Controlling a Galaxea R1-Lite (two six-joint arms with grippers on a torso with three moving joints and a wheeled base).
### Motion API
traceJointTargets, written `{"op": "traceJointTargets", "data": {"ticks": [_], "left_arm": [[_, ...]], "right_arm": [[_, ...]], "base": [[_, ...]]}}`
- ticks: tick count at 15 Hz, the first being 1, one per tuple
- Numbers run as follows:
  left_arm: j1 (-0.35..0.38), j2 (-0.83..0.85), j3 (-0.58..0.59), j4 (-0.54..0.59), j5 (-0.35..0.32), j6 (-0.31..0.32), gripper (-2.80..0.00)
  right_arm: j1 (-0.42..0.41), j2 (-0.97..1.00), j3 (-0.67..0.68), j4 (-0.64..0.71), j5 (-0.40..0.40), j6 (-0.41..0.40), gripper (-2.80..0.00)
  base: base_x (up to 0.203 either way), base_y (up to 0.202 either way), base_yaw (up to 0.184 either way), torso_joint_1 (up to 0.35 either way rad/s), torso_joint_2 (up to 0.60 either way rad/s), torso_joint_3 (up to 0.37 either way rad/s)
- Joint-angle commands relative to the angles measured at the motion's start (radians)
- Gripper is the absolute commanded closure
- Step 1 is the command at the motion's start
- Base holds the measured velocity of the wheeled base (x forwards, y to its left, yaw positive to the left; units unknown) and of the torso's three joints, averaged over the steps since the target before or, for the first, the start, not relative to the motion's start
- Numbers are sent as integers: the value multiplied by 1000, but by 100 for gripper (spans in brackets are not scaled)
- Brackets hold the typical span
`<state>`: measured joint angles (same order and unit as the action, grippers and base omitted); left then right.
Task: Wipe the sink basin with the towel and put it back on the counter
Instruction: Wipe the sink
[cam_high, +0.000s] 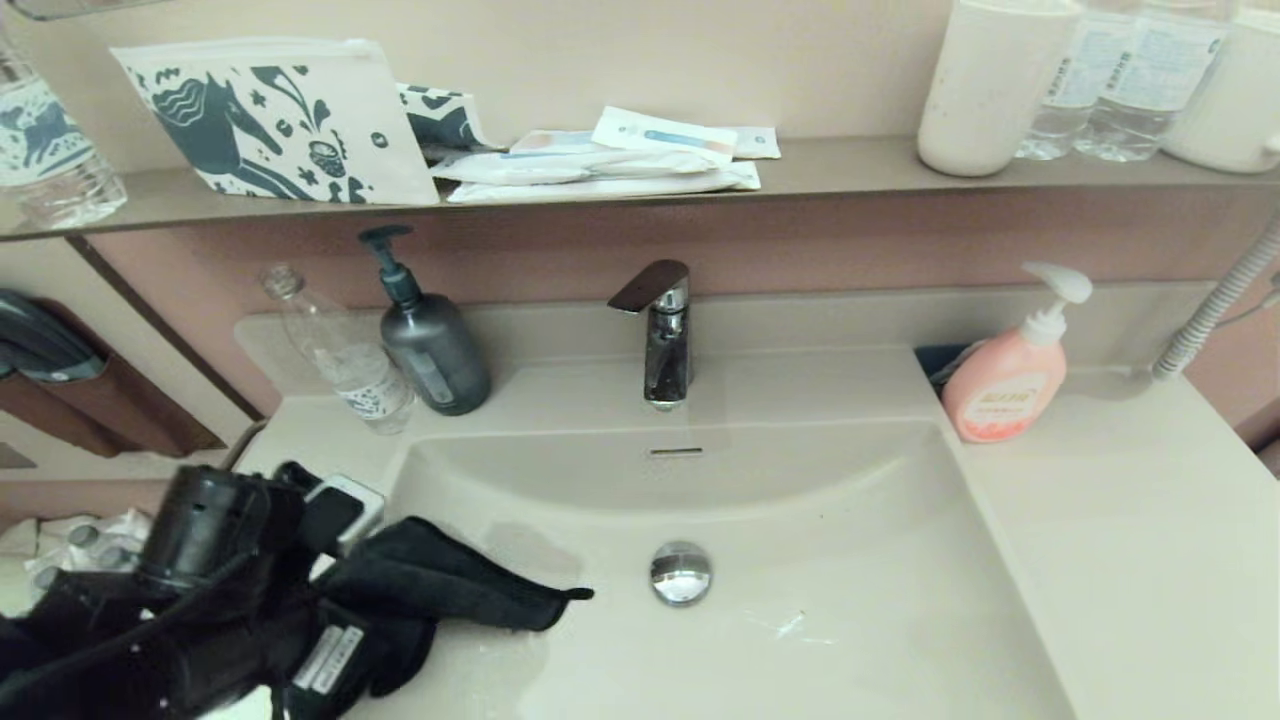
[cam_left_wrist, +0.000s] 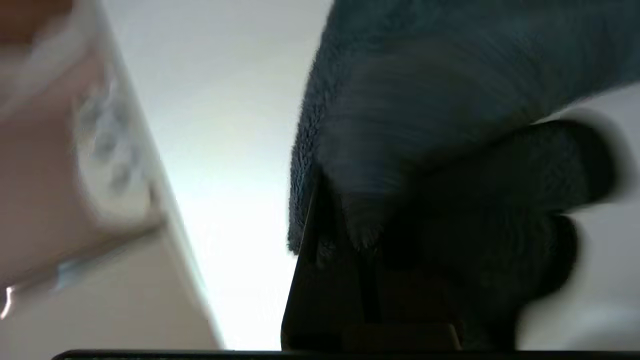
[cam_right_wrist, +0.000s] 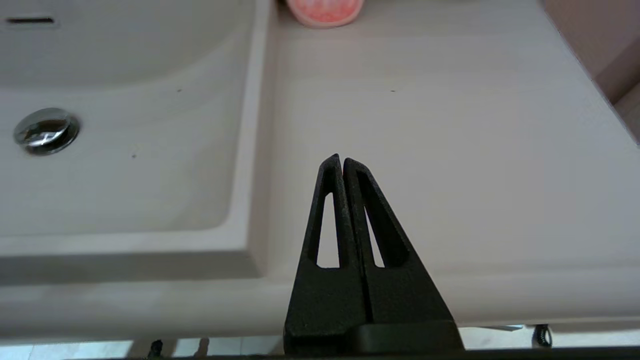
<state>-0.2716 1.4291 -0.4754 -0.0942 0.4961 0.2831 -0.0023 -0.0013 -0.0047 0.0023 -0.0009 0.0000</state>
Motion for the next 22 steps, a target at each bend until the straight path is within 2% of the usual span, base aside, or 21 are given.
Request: {"op": "traceJointTargets", "data": {"ticks": [1, 2, 4, 7, 11, 12, 16, 19, 22], "left_arm": [[-12, 7, -79, -22, -81, -1, 0], [-15, 20, -116, -25, -98, -14, 0], [-64, 19, -134, -35, -105, -74, 0], [-149, 69, -138, -114, -99, -227, 0], [-252, 206, -132, -442, -60, -430, 0], [-266, 246, -130, -524, -37, -460, 0], [-286, 422, -92, -1003, -1, -483, 0], [-305, 531, -76, -1292, 32, -477, 0], [-316, 620, -93, -1467, 39, -445, 0]], "right_arm": [[3, 1, 0, 4, -1, 0, 0], [2, 1, 0, 4, -1, 0, 0], [3, 1, 0, 4, -1, 0, 0], [2, 1, 0, 4, -1, 0, 0], [4, 1, 0, 4, -1, 0, 0], [2, 1, 0, 4, -1, 0, 0], [4, 1, 0, 4, -1, 0, 0], [4, 1, 0, 4, -1, 0, 0], [2, 1, 0, 4, -1, 0, 0]], "base": [[0, 0, 0, 0, 0, 0], [0, 0, 0, 0, 0, 0], [0, 0, 0, 0, 0, 0], [0, 0, 0, 0, 0, 0], [0, 0, 0, 0, 0, 0], [0, 0, 0, 0, 0, 0], [0, 0, 0, 0, 0, 0], [0, 0, 0, 0, 0, 0], [0, 0, 0, 0, 0, 0]]}}
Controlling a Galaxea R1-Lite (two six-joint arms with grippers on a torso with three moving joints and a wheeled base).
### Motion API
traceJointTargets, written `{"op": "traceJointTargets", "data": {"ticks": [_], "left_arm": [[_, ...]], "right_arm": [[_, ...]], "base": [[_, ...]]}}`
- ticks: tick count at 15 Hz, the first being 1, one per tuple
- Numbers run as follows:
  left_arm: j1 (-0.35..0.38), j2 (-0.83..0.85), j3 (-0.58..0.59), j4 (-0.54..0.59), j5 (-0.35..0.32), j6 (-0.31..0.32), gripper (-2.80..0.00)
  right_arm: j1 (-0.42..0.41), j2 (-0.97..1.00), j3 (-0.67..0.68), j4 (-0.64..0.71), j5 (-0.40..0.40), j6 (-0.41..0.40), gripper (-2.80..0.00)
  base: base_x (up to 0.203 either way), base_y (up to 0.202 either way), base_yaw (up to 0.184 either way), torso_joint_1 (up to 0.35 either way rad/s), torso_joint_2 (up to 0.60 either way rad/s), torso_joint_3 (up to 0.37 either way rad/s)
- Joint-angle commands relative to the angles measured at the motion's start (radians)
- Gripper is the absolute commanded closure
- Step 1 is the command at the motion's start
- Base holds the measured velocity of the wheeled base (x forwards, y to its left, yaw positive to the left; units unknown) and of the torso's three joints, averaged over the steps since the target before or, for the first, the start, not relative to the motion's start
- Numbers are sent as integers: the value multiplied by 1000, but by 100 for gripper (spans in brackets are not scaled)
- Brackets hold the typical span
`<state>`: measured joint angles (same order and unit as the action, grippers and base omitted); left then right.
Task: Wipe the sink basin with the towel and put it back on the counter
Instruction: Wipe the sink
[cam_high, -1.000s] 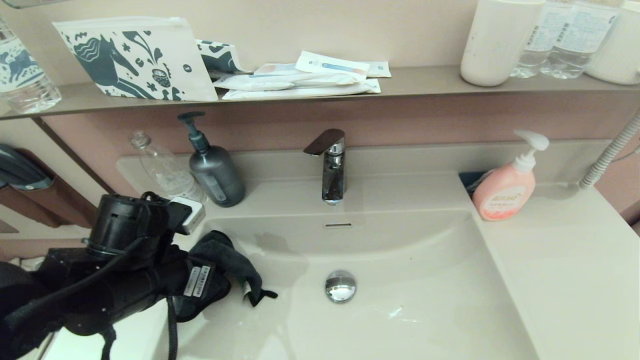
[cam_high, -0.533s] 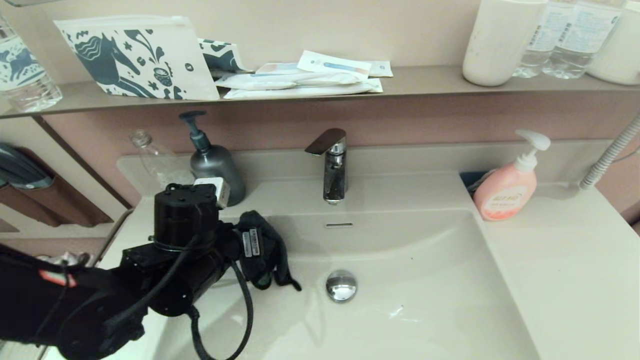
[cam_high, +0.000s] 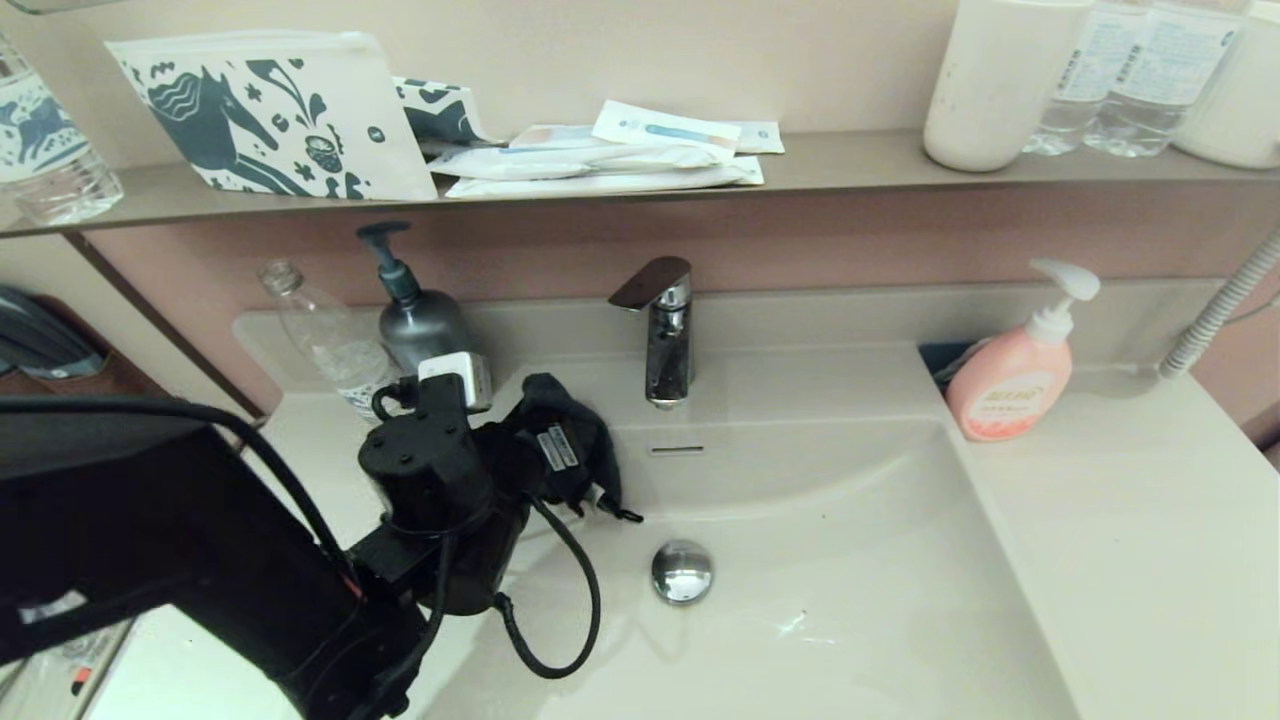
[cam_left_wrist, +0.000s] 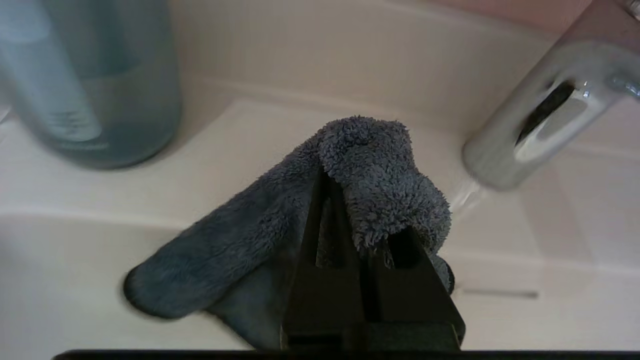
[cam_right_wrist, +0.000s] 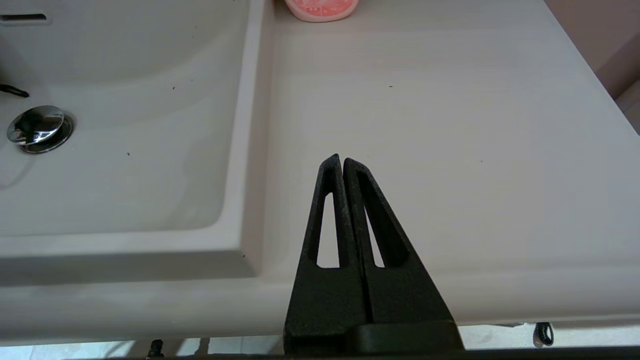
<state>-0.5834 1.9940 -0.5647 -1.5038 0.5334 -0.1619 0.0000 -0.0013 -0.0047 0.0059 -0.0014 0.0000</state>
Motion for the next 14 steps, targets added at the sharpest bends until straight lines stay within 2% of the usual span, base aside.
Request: {"op": "traceJointTargets", "data": {"ticks": [1, 4, 7, 10, 14], "left_arm": [[-6, 71, -33, -64, 5, 6, 0], [-47, 112, -96, -66, 13, 8, 0], [-24, 182, -189, -66, -4, 31, 0], [45, 216, -191, -66, -120, 103, 0], [160, 225, -191, -66, -257, 134, 0]], "right_arm": [[0, 1, 0, 0, 0, 0, 0], [0, 1, 0, 0, 0, 0, 0], [1, 1, 0, 0, 0, 0, 0], [1, 1, 0, 0, 0, 0, 0], [0, 1, 0, 0, 0, 0, 0]], "base": [[0, 0, 0, 0, 0, 0], [0, 0, 0, 0, 0, 0], [0, 0, 0, 0, 0, 0], [0, 0, 0, 0, 0, 0], [0, 0, 0, 0, 0, 0]]}}
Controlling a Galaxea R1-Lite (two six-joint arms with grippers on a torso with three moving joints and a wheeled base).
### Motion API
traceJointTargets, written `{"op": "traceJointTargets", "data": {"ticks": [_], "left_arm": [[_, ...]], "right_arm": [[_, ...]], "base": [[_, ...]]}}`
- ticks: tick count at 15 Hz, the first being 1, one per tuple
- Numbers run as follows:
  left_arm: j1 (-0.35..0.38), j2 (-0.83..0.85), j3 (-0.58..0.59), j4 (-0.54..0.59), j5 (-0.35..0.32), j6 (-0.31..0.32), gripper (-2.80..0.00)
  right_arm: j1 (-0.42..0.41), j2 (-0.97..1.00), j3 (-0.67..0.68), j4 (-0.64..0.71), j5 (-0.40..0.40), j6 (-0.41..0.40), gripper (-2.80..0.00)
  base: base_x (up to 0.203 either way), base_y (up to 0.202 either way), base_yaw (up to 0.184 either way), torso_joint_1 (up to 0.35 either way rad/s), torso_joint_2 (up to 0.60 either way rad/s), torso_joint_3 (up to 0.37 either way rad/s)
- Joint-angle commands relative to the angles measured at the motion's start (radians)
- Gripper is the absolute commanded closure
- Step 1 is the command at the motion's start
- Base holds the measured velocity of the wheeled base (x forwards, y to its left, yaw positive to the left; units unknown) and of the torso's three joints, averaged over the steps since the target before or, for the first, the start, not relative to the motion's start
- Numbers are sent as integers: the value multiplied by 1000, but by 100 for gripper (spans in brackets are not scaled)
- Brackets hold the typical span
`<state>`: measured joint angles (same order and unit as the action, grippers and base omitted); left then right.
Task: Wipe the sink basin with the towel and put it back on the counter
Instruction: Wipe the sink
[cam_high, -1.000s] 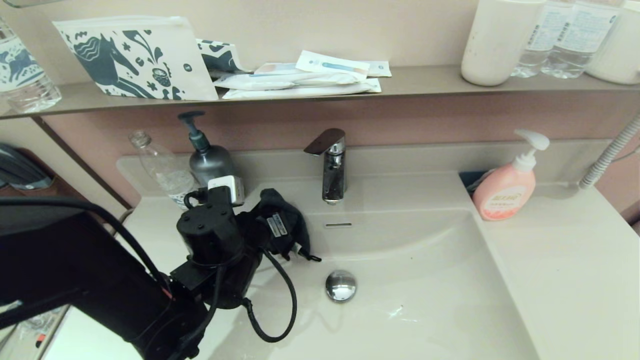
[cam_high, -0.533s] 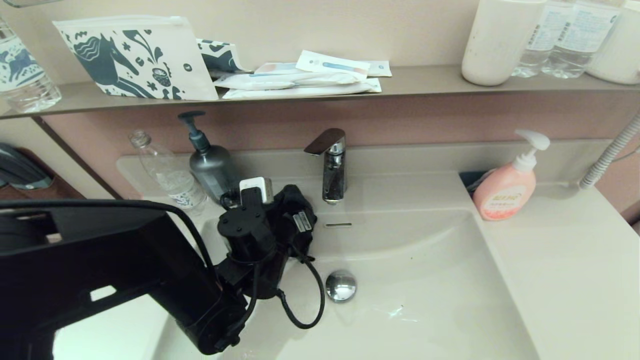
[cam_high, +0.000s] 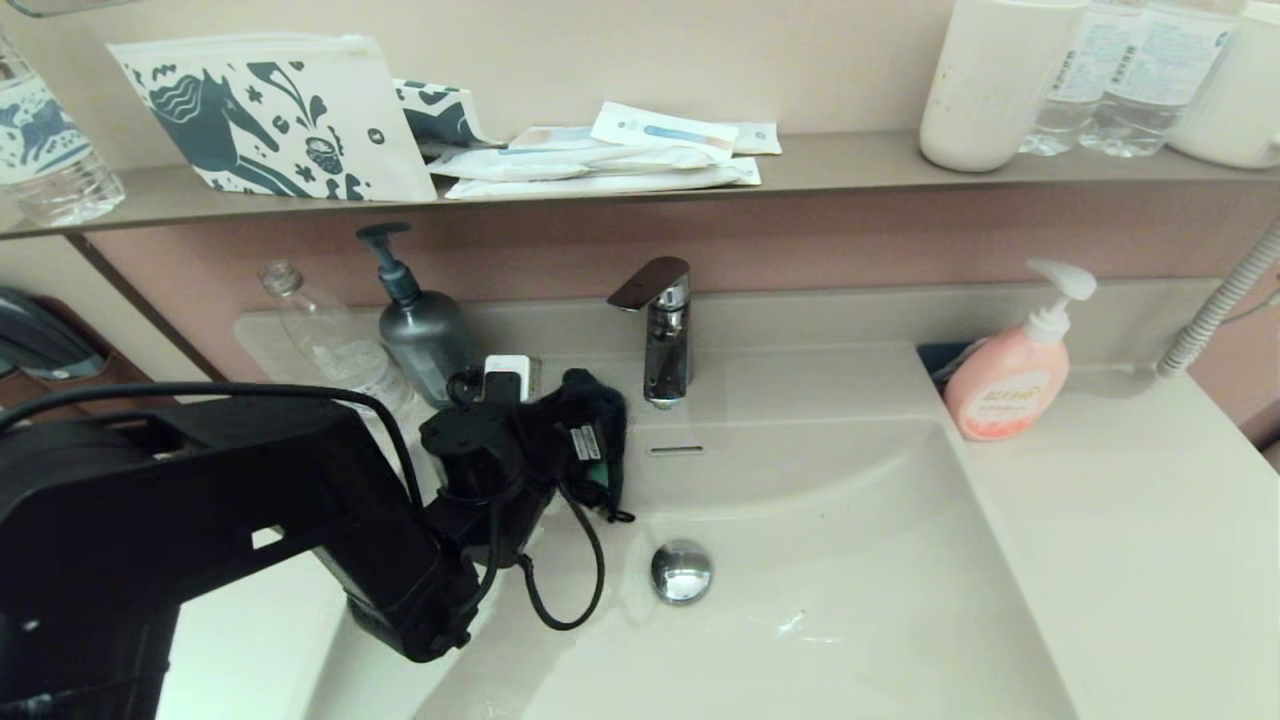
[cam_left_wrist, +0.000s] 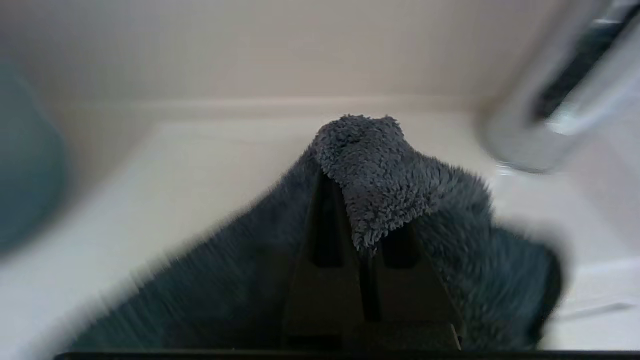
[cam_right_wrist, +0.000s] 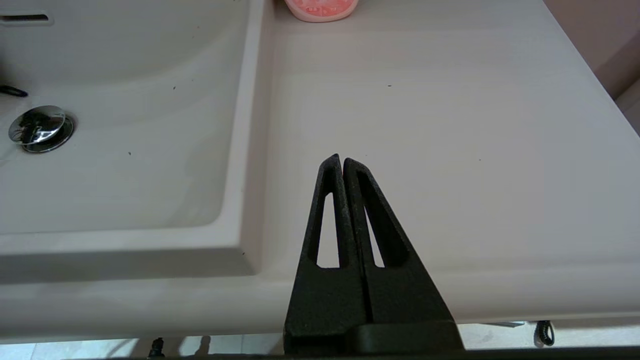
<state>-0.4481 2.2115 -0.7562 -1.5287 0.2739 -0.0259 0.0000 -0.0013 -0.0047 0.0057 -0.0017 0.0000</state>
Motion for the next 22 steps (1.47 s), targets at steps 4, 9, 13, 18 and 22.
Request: {"op": "traceJointTargets", "data": {"ticks": [4, 9, 13, 18, 22], "left_arm": [[108, 1, 0, -7, -87, 24, 0], [51, 1, -36, 6, -81, 32, 0], [-34, 27, -168, 113, -8, 30, 0], [-119, 80, -269, 145, 58, 29, 0], [-164, 88, -329, 193, 93, 24, 0]], "right_arm": [[1, 1, 0, 0, 0, 0, 0], [1, 1, 0, 0, 0, 0, 0], [0, 1, 0, 0, 0, 0, 0], [0, 1, 0, 0, 0, 0, 0], [0, 1, 0, 0, 0, 0, 0]], "base": [[0, 0, 0, 0, 0, 0], [0, 0, 0, 0, 0, 0], [0, 0, 0, 0, 0, 0], [0, 0, 0, 0, 0, 0], [0, 0, 0, 0, 0, 0]]}}
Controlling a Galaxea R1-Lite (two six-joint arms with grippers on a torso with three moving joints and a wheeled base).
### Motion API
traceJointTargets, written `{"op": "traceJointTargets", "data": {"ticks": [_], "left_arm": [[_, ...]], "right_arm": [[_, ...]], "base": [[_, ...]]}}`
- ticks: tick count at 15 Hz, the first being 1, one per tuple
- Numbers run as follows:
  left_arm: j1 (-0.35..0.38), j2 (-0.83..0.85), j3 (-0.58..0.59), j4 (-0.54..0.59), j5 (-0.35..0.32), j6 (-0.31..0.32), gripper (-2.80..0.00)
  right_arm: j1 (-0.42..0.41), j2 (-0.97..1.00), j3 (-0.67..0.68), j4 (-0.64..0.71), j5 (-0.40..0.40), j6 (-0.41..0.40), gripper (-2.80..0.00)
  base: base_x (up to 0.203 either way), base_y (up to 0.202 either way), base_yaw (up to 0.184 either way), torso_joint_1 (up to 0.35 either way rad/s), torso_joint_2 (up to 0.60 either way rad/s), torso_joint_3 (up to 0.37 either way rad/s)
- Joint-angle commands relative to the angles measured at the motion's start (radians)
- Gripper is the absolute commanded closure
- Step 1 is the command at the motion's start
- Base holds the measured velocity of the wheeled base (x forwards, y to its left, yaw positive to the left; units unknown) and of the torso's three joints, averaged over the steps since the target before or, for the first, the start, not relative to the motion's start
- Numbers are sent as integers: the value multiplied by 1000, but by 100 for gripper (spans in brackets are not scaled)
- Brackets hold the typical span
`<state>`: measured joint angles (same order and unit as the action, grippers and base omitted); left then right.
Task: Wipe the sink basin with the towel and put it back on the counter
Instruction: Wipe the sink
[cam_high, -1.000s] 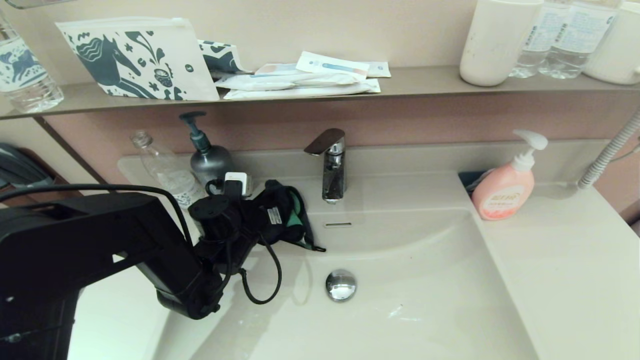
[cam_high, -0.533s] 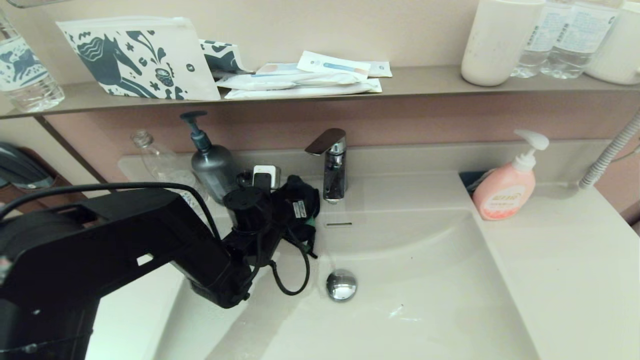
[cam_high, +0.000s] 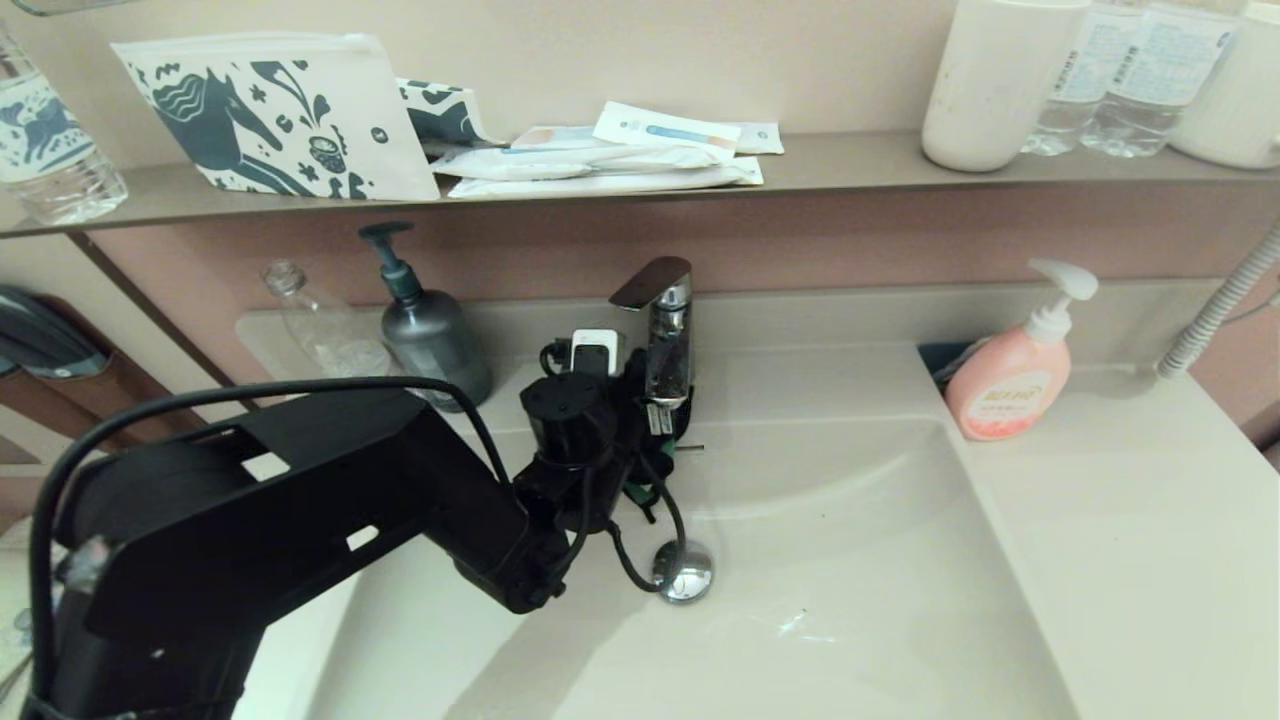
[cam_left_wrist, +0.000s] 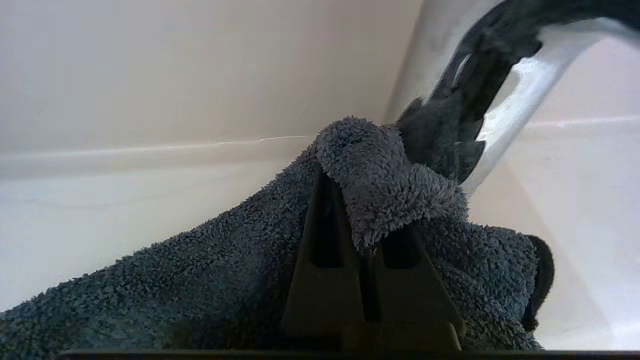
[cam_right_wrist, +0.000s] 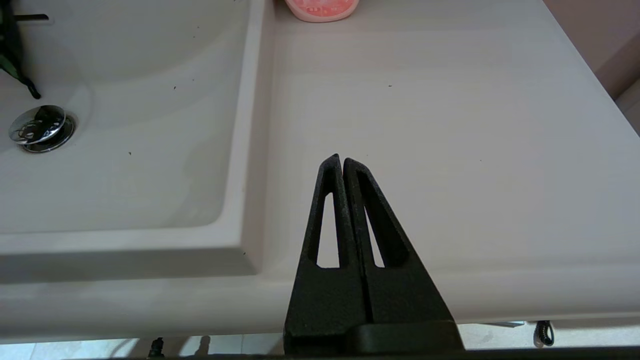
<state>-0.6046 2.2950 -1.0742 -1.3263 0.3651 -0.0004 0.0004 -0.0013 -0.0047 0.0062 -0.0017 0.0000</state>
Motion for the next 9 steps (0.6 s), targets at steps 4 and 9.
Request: {"op": "traceJointTargets", "data": {"ticks": [4, 9], "left_arm": [[47, 7, 6, -8, -4, -2, 0], [200, -37, 143, -77, -108, -4, 0]], "right_arm": [[1, 1, 0, 0, 0, 0, 0], [0, 1, 0, 0, 0, 0, 0]], "base": [[0, 0, 0, 0, 0, 0], [0, 0, 0, 0, 0, 0]]}}
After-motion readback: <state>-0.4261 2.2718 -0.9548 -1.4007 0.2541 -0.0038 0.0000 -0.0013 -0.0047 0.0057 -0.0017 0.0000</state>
